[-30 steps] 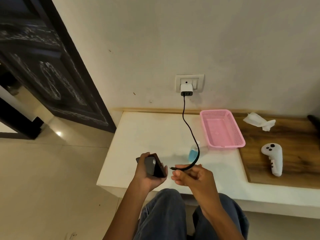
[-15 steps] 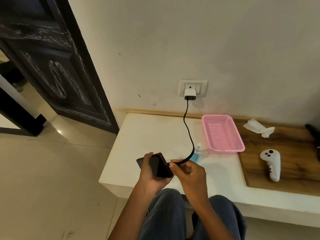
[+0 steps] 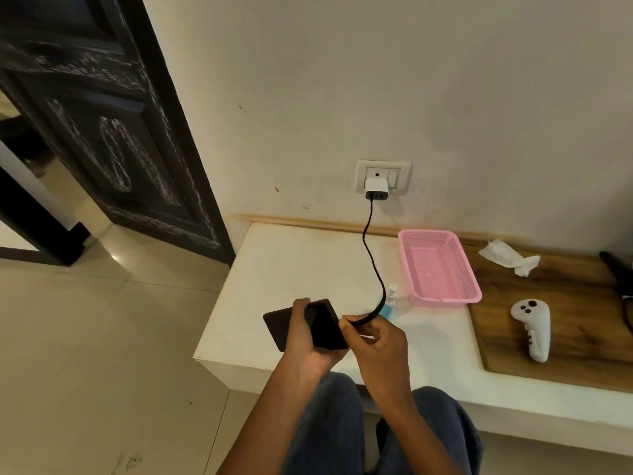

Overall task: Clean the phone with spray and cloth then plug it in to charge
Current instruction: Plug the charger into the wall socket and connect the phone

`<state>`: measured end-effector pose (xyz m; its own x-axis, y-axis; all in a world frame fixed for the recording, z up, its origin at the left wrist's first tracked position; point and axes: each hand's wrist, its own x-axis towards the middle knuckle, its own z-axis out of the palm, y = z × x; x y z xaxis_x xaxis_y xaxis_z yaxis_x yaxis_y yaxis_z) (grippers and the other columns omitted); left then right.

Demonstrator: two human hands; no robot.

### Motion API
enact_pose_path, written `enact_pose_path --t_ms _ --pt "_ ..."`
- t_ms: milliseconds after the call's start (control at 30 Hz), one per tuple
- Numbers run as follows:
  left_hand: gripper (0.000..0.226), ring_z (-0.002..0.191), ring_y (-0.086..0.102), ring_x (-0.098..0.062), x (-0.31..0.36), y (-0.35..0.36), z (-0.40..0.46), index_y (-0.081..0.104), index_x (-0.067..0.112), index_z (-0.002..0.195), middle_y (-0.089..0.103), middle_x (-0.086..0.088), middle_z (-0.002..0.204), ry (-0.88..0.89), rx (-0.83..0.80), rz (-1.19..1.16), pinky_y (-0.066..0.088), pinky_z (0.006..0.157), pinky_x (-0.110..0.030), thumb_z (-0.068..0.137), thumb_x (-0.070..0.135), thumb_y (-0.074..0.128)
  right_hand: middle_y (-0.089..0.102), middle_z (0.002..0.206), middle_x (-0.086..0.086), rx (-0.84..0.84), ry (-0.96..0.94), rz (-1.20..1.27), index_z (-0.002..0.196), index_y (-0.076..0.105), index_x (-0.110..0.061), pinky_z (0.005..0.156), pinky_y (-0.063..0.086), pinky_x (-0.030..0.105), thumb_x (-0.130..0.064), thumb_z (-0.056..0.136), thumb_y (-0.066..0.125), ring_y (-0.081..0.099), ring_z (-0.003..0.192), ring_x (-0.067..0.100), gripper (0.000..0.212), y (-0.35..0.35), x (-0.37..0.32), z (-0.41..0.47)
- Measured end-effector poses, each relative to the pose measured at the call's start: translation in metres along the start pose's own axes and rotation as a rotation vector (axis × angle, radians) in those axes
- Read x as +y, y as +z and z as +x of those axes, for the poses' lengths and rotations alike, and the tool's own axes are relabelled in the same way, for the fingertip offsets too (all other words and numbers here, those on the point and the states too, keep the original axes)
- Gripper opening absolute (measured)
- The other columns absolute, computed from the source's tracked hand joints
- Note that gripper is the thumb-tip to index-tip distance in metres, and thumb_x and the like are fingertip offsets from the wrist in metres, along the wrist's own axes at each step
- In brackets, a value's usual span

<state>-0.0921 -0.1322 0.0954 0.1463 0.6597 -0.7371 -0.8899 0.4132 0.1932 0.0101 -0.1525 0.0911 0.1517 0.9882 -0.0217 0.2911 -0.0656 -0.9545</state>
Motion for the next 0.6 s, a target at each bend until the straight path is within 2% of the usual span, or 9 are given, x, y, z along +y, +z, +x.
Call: enact_pose_path --t_ms 100,133,233,300,400,433,500,533,600 --pt "0.030 0.057 0.068 -0.032 -0.004 -0.001 0.001 0.058 0.007 0.091 0.069 -0.016 0.062 -0.009 -0.003 -0.016 0.058 0.063 -0.041 0.075 0.032 0.065 0.070 0.087 -0.007 -0.017 0.015 -0.001 0.094 0.069 -0.015 0.072 0.051 0.009 -0.021 0.082 0.068 0.065 0.084 0.007 0.013 -0.001 0.002 0.003" --pt "0.031 0.060 0.068 -0.032 -0.005 -0.002 0.001 0.057 0.007 0.092 0.068 -0.016 0.064 -0.012 0.005 -0.023 0.058 0.065 -0.042 0.075 0.032 0.065 0.069 0.085 -0.008 -0.029 0.022 -0.003 0.092 0.068 -0.016 0.070 0.051 0.008 -0.021 0.082 0.068 0.065 0.084 0.007 0.011 -0.002 0.003 0.003" --pt "0.042 0.082 0.061 -0.029 -0.006 -0.006 0.006 0.055 0.008 0.106 0.060 -0.015 0.087 0.017 0.082 -0.006 0.055 0.076 -0.043 0.074 0.033 0.069 0.069 0.087 -0.004 -0.106 0.062 -0.009 0.091 0.066 -0.014 0.076 0.053 0.014 -0.018 0.083 0.067 0.064 0.086 0.010 0.009 -0.004 0.009 0.004" --pt "0.049 0.086 0.057 -0.028 -0.003 -0.007 0.008 0.054 0.009 0.112 0.057 -0.014 0.090 0.077 0.139 0.020 0.052 0.073 -0.040 0.073 0.032 0.071 0.067 0.091 -0.001 -0.120 0.110 0.014 0.095 0.063 -0.014 0.076 0.054 0.020 -0.019 0.081 0.070 0.064 0.088 0.013 0.016 -0.006 0.013 0.003" --pt "0.066 0.103 0.059 -0.031 0.007 -0.004 0.007 0.048 0.009 0.126 0.059 -0.016 0.111 0.190 0.214 0.028 0.054 0.076 -0.042 0.070 0.032 0.075 0.055 0.093 0.002 0.070 0.210 0.008 0.101 0.044 -0.021 0.066 0.049 0.019 -0.033 0.072 0.077 0.059 0.083 0.018 0.045 -0.009 0.012 0.000" --pt "0.071 0.106 0.058 -0.033 0.011 -0.002 0.007 0.045 0.009 0.129 0.058 -0.017 0.118 0.234 0.259 0.039 0.054 0.077 -0.043 0.069 0.031 0.077 0.052 0.093 0.001 0.176 0.153 -0.016 0.100 0.040 -0.024 0.065 0.048 0.019 -0.035 0.069 0.078 0.056 0.080 0.017 0.050 -0.011 0.008 -0.001" --pt "0.079 0.103 0.057 -0.033 0.018 0.002 0.006 0.038 0.009 0.131 0.055 -0.018 0.120 0.340 0.387 0.089 0.054 0.076 -0.044 0.067 0.030 0.080 0.049 0.096 -0.005 0.309 -0.113 -0.111 0.101 0.040 -0.026 0.068 0.045 0.017 -0.035 0.068 0.077 0.054 0.080 0.013 0.050 -0.012 0.000 -0.004" --pt "0.083 0.100 0.056 -0.032 0.021 0.003 0.007 0.035 0.010 0.131 0.054 -0.017 0.118 0.390 0.445 0.120 0.054 0.078 -0.046 0.066 0.030 0.081 0.050 0.100 -0.008 0.301 -0.240 -0.179 0.103 0.045 -0.025 0.075 0.045 0.020 -0.035 0.071 0.076 0.054 0.085 0.012 0.045 -0.011 -0.003 -0.004" --pt "0.087 0.098 0.055 -0.030 0.022 0.006 0.006 0.030 0.012 0.132 0.052 -0.014 0.115 0.469 0.492 0.187 0.052 0.086 -0.049 0.065 0.030 0.082 0.057 0.108 -0.008 0.140 -0.347 -0.428 0.103 0.057 -0.026 0.090 0.037 0.031 -0.043 0.081 0.063 0.051 0.105 0.014 0.029 -0.008 -0.007 -0.001"
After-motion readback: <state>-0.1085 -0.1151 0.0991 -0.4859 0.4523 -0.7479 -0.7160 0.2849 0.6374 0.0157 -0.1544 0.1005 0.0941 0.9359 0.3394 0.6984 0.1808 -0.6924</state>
